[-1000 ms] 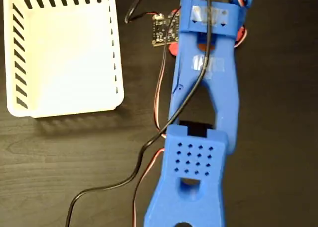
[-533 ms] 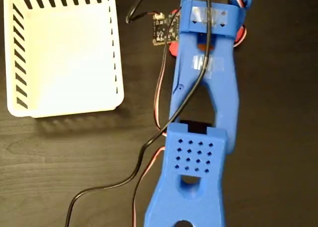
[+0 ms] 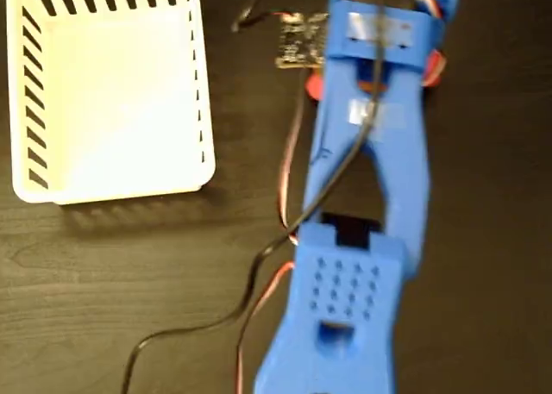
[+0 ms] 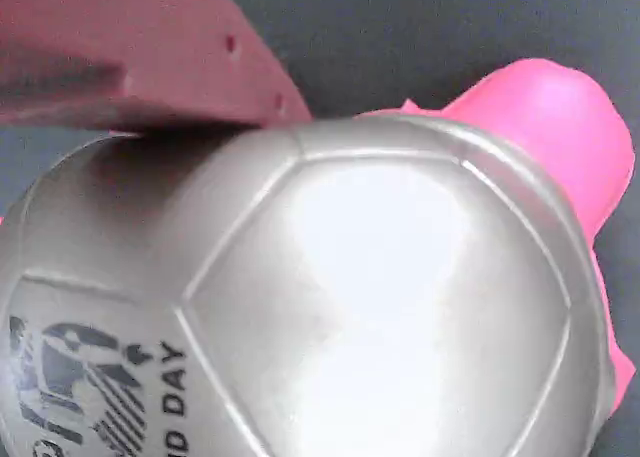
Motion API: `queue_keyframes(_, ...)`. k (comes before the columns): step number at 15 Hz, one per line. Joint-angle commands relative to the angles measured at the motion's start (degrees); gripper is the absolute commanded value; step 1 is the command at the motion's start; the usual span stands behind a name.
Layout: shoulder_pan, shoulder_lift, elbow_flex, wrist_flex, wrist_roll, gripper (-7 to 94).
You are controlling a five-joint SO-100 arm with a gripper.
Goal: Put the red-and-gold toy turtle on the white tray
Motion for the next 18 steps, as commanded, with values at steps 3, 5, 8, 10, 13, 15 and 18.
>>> queue_keyframes(3, -5.8, 28.5, 1.5, 0.9, 1.9, 0)
queue_keyframes(5, -12.1, 28.8, -0.3, 1.6, 4.3, 0)
queue_keyframes(8, -22.9, 26.8, 2.5, 1.4, 10.3, 0)
queue_keyframes(10, -27.9, 23.6, 2.6, 1.0, 15.3, 0)
queue_keyframes(13, -33.8, 20.8, 2.6, 0.7, 18.1, 1)
queue_keyframes(15, -36.0, 18.5, 3.1, 1.1, 18.5, 7)
queue_keyframes(18, -36.6, 16.6, 5.4, 0.9, 19.5, 6)
